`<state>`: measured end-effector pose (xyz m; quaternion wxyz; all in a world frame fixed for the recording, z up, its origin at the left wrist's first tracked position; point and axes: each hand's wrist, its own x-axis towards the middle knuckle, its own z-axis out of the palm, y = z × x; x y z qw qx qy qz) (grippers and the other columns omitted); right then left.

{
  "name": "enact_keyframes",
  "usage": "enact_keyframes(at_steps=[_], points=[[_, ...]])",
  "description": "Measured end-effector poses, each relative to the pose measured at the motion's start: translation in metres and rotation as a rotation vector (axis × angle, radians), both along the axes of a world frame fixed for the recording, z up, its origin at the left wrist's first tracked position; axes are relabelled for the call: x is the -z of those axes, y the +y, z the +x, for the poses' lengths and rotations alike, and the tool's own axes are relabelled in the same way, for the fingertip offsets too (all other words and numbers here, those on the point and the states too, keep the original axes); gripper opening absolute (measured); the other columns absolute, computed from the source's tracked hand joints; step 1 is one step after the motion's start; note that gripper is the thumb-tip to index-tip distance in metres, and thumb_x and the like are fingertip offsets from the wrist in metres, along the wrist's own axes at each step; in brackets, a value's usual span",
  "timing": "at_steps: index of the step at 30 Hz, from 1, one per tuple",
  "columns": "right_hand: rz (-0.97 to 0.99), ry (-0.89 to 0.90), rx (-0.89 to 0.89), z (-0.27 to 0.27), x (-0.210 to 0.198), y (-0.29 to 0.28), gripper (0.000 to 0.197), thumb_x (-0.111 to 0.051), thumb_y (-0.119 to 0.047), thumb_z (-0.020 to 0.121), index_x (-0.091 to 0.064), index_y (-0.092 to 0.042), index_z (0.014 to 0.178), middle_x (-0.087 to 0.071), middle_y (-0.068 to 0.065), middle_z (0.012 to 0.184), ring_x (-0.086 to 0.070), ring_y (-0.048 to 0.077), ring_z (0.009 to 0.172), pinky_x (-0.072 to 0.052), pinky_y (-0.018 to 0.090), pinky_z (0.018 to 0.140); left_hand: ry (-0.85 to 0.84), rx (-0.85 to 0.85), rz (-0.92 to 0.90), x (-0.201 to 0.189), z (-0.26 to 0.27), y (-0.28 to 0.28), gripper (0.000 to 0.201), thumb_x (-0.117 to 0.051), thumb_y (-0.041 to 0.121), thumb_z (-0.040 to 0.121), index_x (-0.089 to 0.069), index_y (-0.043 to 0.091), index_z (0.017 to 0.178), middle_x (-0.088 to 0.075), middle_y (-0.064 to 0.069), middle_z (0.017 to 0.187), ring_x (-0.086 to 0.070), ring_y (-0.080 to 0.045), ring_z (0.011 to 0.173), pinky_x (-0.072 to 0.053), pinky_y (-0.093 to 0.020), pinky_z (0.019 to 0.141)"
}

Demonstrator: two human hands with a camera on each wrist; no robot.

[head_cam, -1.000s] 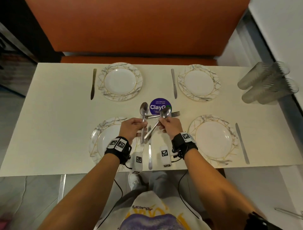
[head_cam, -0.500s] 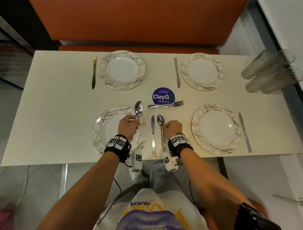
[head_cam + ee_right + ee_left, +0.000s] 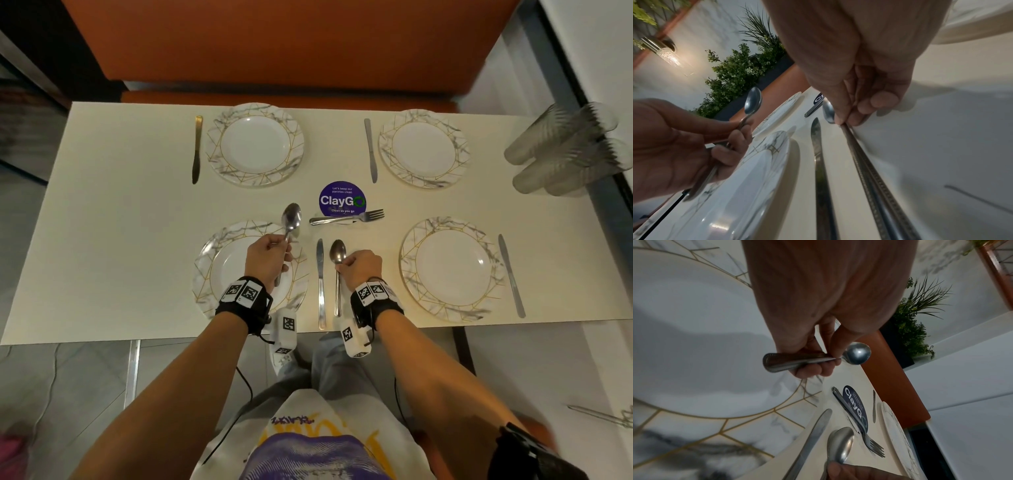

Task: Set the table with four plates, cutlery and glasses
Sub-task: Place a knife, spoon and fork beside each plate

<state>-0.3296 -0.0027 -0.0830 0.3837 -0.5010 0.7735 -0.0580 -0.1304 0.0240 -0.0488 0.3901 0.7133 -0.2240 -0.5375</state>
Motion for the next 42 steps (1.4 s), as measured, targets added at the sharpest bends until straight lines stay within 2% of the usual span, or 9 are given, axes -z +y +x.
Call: enact_keyframes(at_steps=[6,15,21,26,29,32,34,38,42], points=[[-0.003,0.009,-0.046,-0.003,0.002,0.002,0.022,-0.081,-0.023,0.083,-0.077,-0.007,0.097,-0.075,0.008,0.095,-0.063,0.015,0.079,-0.049,0.023,0.074,0.057,-0.007,-0.030,-0.001,-0.002,0.000,0.018,-0.058,0.005,0.102,-0.069,0.001,0.116,-0.070,-0.013,0.099,-0.066,-0.020,0.080,-0.064,-0.029,0.068],[-0.089,-0.012,-0.015,-0.004,-0.006,0.006,0.013,-0.074,-0.021,0.089,-0.076,-0.009,0.091,-0.073,0.005,0.087,-0.067,0.018,0.078,-0.049,0.020,0.061,0.101,0.018,-0.009,-0.002,-0.004,0.000,0.019,-0.059,0.005,0.102,-0.068,-0.002,0.117,-0.069,-0.017,0.101,-0.068,-0.025,0.089,-0.065,-0.037,0.076],[-0.293,-0.143,-0.072,0.000,-0.026,0.002,0.015,-0.065,-0.024,0.094,-0.074,-0.012,0.098,-0.072,0.000,0.093,-0.061,0.012,0.082,-0.040,0.015,0.068,0.070,0.099,-0.031,-0.008,-0.013,-0.005,0.012,-0.066,0.012,0.098,-0.075,0.009,0.106,-0.077,-0.014,0.105,-0.073,-0.033,0.103,-0.059,-0.046,0.095],[-0.383,-0.273,-0.105,-0.001,-0.048,-0.012,0.025,-0.066,-0.036,0.094,-0.074,-0.015,0.105,-0.074,-0.004,0.097,-0.066,0.009,0.087,-0.049,0.019,0.079,0.105,0.197,-0.068,-0.022,-0.040,-0.012,0.009,-0.072,0.011,0.096,-0.075,0.009,0.103,-0.077,-0.008,0.094,-0.073,-0.019,0.086,-0.062,-0.033,0.077],[-0.422,-0.312,-0.087,-0.008,-0.059,-0.020,0.029,-0.070,-0.039,0.091,-0.074,-0.013,0.103,-0.073,-0.004,0.093,-0.066,0.007,0.083,-0.048,0.017,0.074,0.157,0.227,-0.089,-0.032,-0.057,-0.016,0.009,-0.070,0.004,0.095,-0.073,0.001,0.103,-0.075,-0.006,0.080,-0.072,-0.013,0.065,-0.058,-0.025,0.060],[-0.427,-0.312,-0.044,-0.030,-0.068,-0.031,0.025,-0.073,-0.035,0.089,-0.074,-0.011,0.096,-0.073,-0.002,0.088,-0.066,0.014,0.078,-0.051,0.026,0.073,0.176,0.279,-0.116,-0.040,-0.082,-0.027,0.015,-0.073,0.007,0.093,-0.074,-0.002,0.105,-0.073,-0.011,0.082,-0.067,-0.022,0.068,-0.058,-0.035,0.065],[-0.418,-0.375,0.022,-0.051,-0.071,-0.037,0.025,-0.073,-0.036,0.088,-0.075,-0.013,0.096,-0.075,0.000,0.088,-0.070,0.017,0.078,-0.057,0.033,0.076,0.175,0.299,-0.118,-0.043,-0.102,-0.036,0.019,-0.075,0.011,0.093,-0.073,-0.001,0.108,-0.075,-0.010,0.088,-0.068,-0.021,0.075,-0.057,-0.033,0.068],[-0.402,-0.457,0.082,-0.107,-0.084,-0.049,0.016,-0.072,-0.030,0.090,-0.072,-0.014,0.090,-0.075,0.001,0.081,-0.069,0.011,0.062,-0.051,0.018,0.059,0.231,0.341,-0.140,-0.052,-0.153,-0.052,0.011,-0.069,0.011,0.098,-0.070,0.001,0.103,-0.074,-0.012,0.095,-0.072,-0.022,0.087,-0.061,-0.036,0.082],[-0.408,-0.469,0.163,-0.174,-0.086,-0.064,0.017,-0.071,-0.027,0.092,-0.070,-0.010,0.088,-0.072,0.001,0.073,-0.066,0.007,0.055,-0.045,0.016,0.053,0.259,0.333,-0.141,-0.053,-0.211,-0.065,0.007,-0.060,0.006,0.103,-0.063,0.001,0.099,-0.069,-0.013,0.087,-0.075,-0.020,0.076,-0.063,-0.035,0.075]])
